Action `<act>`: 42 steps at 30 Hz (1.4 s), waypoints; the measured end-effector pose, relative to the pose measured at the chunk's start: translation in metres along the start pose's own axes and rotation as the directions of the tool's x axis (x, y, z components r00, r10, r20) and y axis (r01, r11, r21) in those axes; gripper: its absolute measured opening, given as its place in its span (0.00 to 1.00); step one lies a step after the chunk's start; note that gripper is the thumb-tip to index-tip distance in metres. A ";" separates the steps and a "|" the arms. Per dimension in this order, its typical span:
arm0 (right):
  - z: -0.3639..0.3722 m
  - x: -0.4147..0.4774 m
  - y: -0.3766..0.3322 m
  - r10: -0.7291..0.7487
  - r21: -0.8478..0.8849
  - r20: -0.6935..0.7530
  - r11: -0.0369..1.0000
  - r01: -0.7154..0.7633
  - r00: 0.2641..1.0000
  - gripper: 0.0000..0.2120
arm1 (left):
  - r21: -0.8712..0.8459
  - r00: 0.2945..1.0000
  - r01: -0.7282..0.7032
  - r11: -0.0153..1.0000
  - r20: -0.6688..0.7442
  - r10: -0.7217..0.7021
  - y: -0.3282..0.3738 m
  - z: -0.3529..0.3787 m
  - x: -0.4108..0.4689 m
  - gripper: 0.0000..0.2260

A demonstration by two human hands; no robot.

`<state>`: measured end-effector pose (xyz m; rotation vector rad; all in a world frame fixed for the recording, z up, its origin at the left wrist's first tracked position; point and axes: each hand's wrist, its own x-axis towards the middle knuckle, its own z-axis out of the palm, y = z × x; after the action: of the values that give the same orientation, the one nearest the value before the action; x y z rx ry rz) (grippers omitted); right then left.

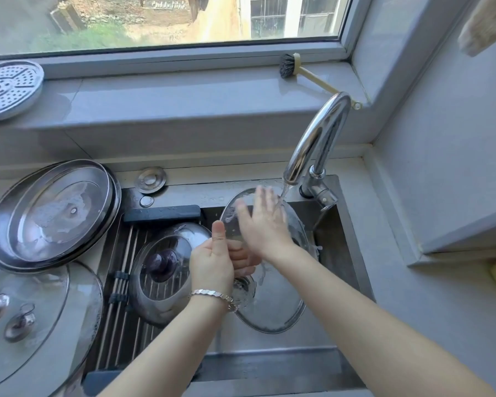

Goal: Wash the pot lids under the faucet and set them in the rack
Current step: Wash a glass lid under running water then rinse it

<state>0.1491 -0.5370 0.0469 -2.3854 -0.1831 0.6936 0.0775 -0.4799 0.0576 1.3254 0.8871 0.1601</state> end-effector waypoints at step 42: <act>0.064 -0.052 0.059 -0.508 -0.149 -0.389 0.858 0.492 0.768 0.23 | -0.300 0.978 0.069 0.951 -0.167 -0.123 0.009 0.006 0.015 0.22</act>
<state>0.0682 -0.5641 -0.0092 -2.3023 -0.6266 -0.0798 0.0952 -0.4730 0.0584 0.9989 1.0392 0.3297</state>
